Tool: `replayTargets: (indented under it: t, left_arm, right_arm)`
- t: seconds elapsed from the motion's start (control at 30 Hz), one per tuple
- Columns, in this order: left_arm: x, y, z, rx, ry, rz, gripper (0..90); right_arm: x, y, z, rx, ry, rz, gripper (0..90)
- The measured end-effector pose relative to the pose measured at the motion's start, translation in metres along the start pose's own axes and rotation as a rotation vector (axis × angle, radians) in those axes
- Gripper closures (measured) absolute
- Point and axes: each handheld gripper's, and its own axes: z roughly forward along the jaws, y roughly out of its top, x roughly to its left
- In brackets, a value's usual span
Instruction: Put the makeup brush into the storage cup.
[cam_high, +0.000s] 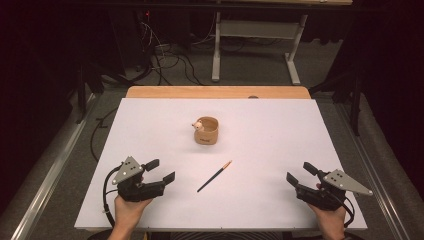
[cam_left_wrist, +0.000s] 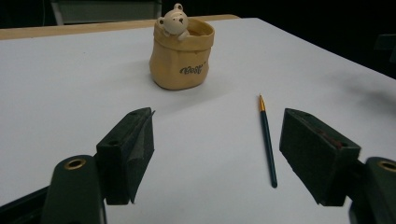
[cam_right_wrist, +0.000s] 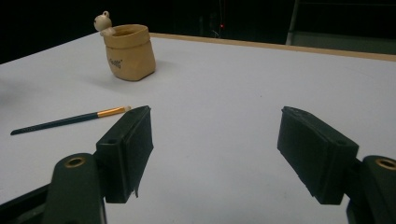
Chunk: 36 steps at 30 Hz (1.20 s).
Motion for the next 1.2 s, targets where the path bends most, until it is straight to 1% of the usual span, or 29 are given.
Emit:
replayTargets:
  t: [0.1, 0.13, 0.4, 0.53, 0.63, 0.83, 0.97, 1.03, 1.2]
  left_arm:
    - [-0.0008, 0.0003, -0.0009, -0.01, -0.004, 0.0, 27.4]
    - [-0.0012, 0.0003, -0.0009, -0.006, -0.005, 0.003, 27.8]
    - [-0.0023, 0.0009, 0.0016, 0.007, -0.01, 0.009, 27.9]
    - [-0.0021, 0.0009, 0.0018, 0.005, -0.012, 0.005, 27.8]
    - [-0.0022, 0.0012, 0.0023, 0.012, -0.02, 0.002, 27.6]
    - [-0.0033, 0.0016, 0.001, 0.006, -0.02, 0.007, 27.6]
    - [-0.0036, 0.0016, 0.0024, 0.015, -0.028, 0.008, 27.1]
    - [-0.0056, 0.002, 0.0043, 0.028, -0.036, 0.017, 26.8]
    - [-0.0067, 0.0029, 0.0051, 0.029, -0.031, 0.024, 25.8]
  right_arm:
    - [0.0002, -0.0001, -0.0002, 0.0, -0.01, -0.001, 28.5]
    - [-0.0007, 0.0001, -0.0011, -0.001, -0.013, 0.007, 28.6]
    - [-0.0008, -0.0003, -0.001, -0.001, -0.008, 0.007, 28.5]
    - [-0.0006, -0.0002, -0.001, -0.001, -0.012, 0.007, 28.4]
    - [-0.0002, -0.0004, -0.0013, -0.001, -0.011, 0.004, 28.5]
    - [0.0003, -0.0001, -0.0008, -0.004, -0.009, 0.002, 28.5]
    - [0.0004, 0.0, 0.0004, -0.001, -0.006, -0.005, 28.5]
    - [0.0004, 0.0, 0.0003, -0.001, -0.009, -0.001, 28.5]
    - [0.0003, -0.0002, 0.0001, -0.001, -0.007, 0.0, 28.5]
